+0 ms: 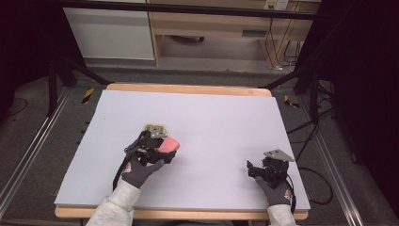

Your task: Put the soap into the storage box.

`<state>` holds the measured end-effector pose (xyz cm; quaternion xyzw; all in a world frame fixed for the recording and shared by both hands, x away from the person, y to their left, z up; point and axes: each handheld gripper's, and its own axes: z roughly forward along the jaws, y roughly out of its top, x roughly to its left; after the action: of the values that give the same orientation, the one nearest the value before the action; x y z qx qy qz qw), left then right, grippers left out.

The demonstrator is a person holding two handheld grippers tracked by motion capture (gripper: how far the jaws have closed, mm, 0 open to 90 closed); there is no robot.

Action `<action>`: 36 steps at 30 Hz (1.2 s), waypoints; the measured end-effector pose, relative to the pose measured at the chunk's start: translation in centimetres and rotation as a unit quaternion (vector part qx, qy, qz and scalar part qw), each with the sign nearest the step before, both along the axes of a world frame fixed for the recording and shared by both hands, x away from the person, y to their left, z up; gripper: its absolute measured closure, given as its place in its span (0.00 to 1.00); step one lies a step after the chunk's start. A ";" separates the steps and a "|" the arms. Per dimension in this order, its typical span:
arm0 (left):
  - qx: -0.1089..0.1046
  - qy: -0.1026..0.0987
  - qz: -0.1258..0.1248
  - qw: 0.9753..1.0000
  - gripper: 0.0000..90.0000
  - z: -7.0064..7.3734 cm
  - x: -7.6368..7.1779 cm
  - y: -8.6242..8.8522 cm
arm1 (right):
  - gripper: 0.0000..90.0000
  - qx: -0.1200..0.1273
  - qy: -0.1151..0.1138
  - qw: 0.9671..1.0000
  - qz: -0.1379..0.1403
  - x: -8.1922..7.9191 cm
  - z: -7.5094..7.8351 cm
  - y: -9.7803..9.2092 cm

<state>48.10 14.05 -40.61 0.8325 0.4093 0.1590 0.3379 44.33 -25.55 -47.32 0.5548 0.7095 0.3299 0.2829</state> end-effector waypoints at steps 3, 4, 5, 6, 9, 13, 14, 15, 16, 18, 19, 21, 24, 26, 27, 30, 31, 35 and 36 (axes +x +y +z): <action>-0.003 -0.003 0.006 1.000 0.41 0.2 0.0 0.5 | 0.09 0.001 -0.002 1.000 -0.001 0.0 0.0 0.0; -0.006 -0.004 0.011 1.000 0.41 0.3 0.0 0.7 | 0.09 -0.001 -0.003 1.000 -0.001 0.0 0.1 0.0; -0.008 -0.005 0.015 1.000 0.41 0.4 0.0 0.9 | 0.09 -0.001 -0.003 1.000 0.000 -0.1 0.1 0.0; -0.013 -0.006 0.021 1.000 0.41 0.5 0.2 1.3 | 0.09 0.000 -0.005 1.000 0.002 0.0 0.1 0.1; -0.014 -0.005 0.027 1.000 0.41 0.5 0.3 1.7 | 0.09 -0.002 -0.005 1.000 0.003 -0.1 0.1 0.1; -0.010 -0.008 0.041 0.999 0.41 0.3 0.6 2.2 | 0.09 -0.002 -0.005 1.000 0.002 -0.1 0.1 0.1; -0.008 -0.007 0.044 0.999 0.41 0.3 0.8 2.4 | 0.09 -0.001 -0.006 1.000 0.002 -0.1 0.1 0.1; -0.008 -0.007 0.044 0.999 0.41 0.3 0.8 2.4 | 0.09 -0.002 -0.006 1.000 0.002 -0.1 0.1 0.1; -0.009 -0.007 0.048 0.999 0.41 0.3 1.0 2.6 | 0.09 -0.002 -0.005 1.000 0.003 -0.1 0.1 0.1; -0.010 -0.008 0.052 0.999 0.41 0.2 1.2 2.7 | 0.09 -0.004 -0.006 1.000 0.003 -0.1 0.1 0.1; -0.012 -0.006 0.055 0.998 0.41 0.1 1.4 2.9 | 0.09 -0.004 -0.006 1.000 0.003 -0.1 0.1 0.2; -0.012 -0.007 0.057 0.998 0.41 0.1 1.5 3.0 | 0.09 -0.004 -0.006 1.000 0.003 -0.1 0.1 0.2; -0.015 -0.007 0.068 0.998 0.41 0.0 2.0 3.5 | 0.09 -0.004 -0.006 1.000 0.003 -0.1 0.1 0.2; -0.019 -0.007 0.073 0.997 0.41 0.0 2.1 3.7 | 0.09 -0.005 -0.006 1.000 0.004 0.0 0.1 0.2; -0.019 -0.007 0.073 0.997 0.41 0.0 2.1 3.7 | 0.09 -0.005 -0.006 1.000 0.004 0.0 0.1 0.2; -0.019 -0.010 0.081 0.996 0.41 -0.1 2.3 3.9 | 0.09 -0.005 -0.007 1.000 0.004 0.0 0.1 0.2; -0.019 -0.010 0.081 0.996 0.41 -0.1 2.3 3.9 | 0.09 -0.005 -0.007 1.000 0.004 0.0 0.1 0.2; -0.022 -0.012 0.090 0.996 0.41 -0.1 2.7 4.3 | 0.09 -0.005 -0.007 1.000 0.004 0.0 0.1 0.2; -0.022 -0.012 0.094 0.995 0.41 -0.2 2.9 4.4 | 0.09 -0.005 -0.006 1.000 0.003 0.0 0.1 0.2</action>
<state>50.97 18.49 -40.83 0.7807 0.4852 0.1909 0.3445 44.32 -25.32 -47.22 0.5489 0.7112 0.3308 0.2889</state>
